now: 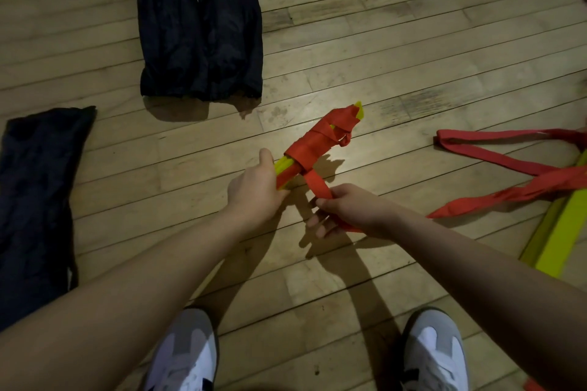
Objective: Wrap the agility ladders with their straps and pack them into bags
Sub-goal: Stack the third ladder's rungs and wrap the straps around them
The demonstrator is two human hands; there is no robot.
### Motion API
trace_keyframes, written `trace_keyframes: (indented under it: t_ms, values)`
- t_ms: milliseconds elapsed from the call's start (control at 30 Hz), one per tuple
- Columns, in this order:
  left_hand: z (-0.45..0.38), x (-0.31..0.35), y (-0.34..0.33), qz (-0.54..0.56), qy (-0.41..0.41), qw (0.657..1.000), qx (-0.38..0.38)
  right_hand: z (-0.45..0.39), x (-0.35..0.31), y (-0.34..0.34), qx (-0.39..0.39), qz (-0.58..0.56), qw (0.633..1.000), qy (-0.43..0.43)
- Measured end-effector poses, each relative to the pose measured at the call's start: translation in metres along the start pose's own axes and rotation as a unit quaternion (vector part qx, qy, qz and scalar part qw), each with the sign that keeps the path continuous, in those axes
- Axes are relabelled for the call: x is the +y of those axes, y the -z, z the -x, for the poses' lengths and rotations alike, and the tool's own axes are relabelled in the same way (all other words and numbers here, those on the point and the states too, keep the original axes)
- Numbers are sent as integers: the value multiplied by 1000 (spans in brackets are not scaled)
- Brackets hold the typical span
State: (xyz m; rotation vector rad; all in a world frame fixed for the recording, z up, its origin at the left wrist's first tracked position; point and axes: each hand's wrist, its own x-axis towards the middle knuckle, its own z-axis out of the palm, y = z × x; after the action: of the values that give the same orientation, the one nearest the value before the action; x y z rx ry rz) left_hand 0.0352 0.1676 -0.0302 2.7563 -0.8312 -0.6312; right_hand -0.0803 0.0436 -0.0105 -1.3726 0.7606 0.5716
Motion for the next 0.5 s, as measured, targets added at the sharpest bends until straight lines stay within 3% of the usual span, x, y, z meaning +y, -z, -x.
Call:
trace_keyframes:
  t_ms: [133,200,367,500]
  values:
    - [-3,11,0,-56,-38,983,-169,-2,-1,-2,19,-3,999,32]
    - [-1,12,0,-62,-79,971,-215,-2,1,-2,21,-9,999,35]
    - [0,0,5,-103,-190,965,-151,0,9,2,18,-65,997,33]
    - [3,-2,1,-97,-181,974,-93,-3,6,5,-5,-71,997,17]
